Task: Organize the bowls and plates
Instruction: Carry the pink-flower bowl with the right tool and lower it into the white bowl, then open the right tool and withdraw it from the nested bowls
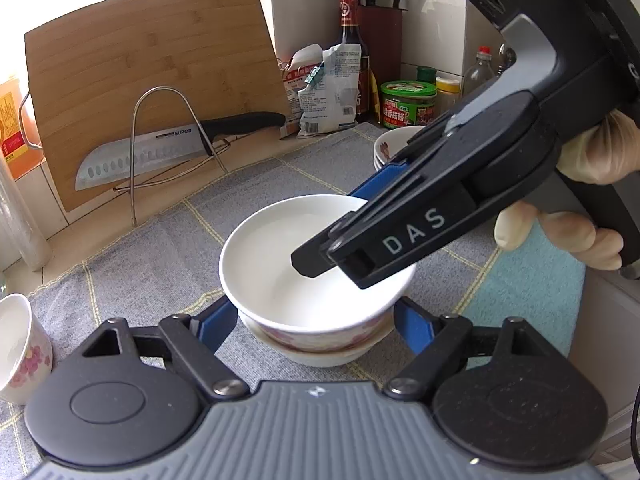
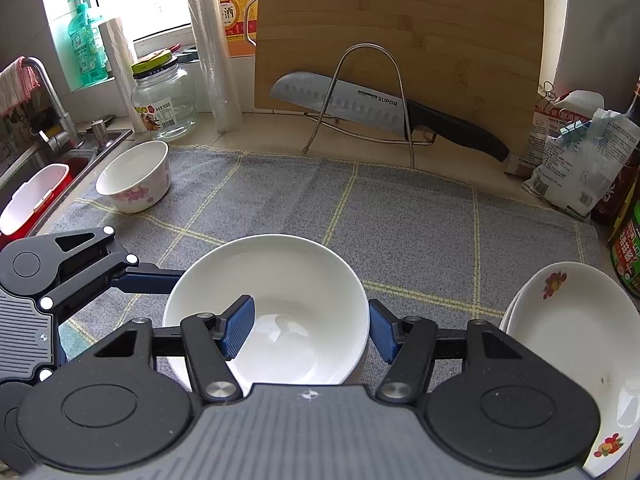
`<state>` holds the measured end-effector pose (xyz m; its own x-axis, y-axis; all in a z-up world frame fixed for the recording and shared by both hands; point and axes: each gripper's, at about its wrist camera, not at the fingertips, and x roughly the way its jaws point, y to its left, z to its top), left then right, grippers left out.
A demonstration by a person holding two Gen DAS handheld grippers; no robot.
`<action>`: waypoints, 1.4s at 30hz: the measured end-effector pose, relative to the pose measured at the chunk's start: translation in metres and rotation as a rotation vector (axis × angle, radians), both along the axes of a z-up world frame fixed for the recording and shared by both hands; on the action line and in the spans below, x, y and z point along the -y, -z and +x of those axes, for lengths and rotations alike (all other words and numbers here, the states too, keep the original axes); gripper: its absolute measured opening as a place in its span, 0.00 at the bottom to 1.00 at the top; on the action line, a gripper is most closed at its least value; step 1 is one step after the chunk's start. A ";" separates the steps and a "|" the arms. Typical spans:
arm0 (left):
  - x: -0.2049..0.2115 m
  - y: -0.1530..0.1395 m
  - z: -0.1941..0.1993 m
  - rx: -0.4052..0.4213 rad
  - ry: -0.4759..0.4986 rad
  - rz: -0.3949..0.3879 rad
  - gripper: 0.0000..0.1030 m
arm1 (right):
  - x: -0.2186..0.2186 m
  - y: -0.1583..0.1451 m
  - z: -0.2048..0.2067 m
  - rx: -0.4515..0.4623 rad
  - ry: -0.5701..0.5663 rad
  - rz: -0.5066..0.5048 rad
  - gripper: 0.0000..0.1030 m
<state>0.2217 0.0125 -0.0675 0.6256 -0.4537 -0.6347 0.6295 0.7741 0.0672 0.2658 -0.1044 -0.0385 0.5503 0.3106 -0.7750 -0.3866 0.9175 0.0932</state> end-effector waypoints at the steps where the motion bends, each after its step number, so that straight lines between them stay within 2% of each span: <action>1: 0.000 0.000 0.001 -0.002 0.000 -0.002 0.82 | 0.000 0.000 0.001 -0.002 0.001 0.000 0.65; 9: -0.002 0.001 0.004 -0.011 0.002 -0.012 0.85 | 0.001 0.002 0.001 -0.005 -0.002 0.002 0.66; 11: -0.001 0.001 0.004 -0.012 0.004 -0.006 0.87 | 0.001 0.002 0.000 -0.008 -0.004 0.014 0.73; 14: -0.004 -0.002 -0.002 0.034 0.005 -0.002 0.96 | 0.000 0.001 -0.006 0.009 -0.019 0.018 0.84; 21: -0.027 -0.008 -0.012 0.018 -0.026 -0.029 0.98 | 0.000 -0.007 -0.019 0.062 0.012 0.008 1.00; 27: -0.058 -0.006 -0.013 -0.019 -0.158 -0.025 0.98 | -0.003 -0.016 -0.032 0.140 0.016 -0.019 1.00; 34: -0.102 -0.009 -0.014 -0.022 -0.351 0.027 0.98 | -0.032 -0.020 -0.033 0.212 -0.102 -0.074 1.00; 37: -0.124 -0.011 -0.015 -0.035 -0.382 0.033 0.98 | -0.050 -0.024 -0.032 0.221 -0.139 -0.055 1.00; 42: -0.169 -0.010 -0.006 -0.069 -0.367 0.016 0.98 | -0.095 -0.025 -0.040 0.230 -0.144 -0.064 1.00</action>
<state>0.2158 0.1814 -0.0575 0.7003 -0.1969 -0.6861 0.3140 0.9482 0.0484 0.2258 -0.0094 -0.0130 0.6683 0.3524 -0.6552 -0.5173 0.8530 -0.0689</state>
